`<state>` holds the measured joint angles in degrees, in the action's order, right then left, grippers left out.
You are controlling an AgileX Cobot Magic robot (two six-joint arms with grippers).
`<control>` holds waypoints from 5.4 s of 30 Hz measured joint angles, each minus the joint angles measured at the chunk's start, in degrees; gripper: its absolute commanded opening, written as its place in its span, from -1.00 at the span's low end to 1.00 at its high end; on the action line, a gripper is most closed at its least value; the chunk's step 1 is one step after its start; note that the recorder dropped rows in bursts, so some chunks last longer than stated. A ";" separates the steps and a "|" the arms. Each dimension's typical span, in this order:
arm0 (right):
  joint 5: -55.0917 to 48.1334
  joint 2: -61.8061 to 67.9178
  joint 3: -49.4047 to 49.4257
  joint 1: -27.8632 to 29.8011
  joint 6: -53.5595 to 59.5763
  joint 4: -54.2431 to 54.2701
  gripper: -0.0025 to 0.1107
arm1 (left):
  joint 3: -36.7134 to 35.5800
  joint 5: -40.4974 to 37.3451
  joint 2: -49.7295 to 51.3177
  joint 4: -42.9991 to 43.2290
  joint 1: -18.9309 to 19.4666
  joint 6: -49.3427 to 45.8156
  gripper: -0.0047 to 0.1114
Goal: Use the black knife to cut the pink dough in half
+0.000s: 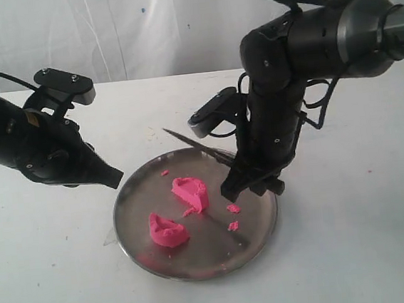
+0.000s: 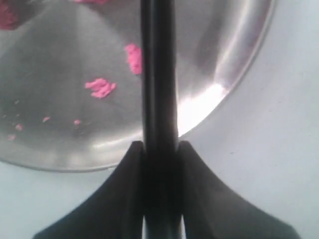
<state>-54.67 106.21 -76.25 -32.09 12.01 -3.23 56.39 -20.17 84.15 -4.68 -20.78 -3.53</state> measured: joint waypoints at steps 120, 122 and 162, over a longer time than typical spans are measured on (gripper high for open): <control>-1.26 -1.00 13.76 -10.09 11.16 25.12 -0.96 | 0.00 -0.01 0.00 -2.90 0.00 0.00 -0.92; 0.87 0.09 14.58 -10.09 11.16 23.94 -0.96 | 0.00 -0.12 0.00 -2.90 0.00 0.00 -0.92; 13.77 -9.35 9.41 -10.02 6.09 0.72 -0.96 | 0.00 -0.26 0.00 3.91 0.00 -4.49 -0.92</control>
<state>-40.90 96.87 -66.84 -42.11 18.10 -2.51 56.39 -20.43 84.15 -0.77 -20.78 -8.02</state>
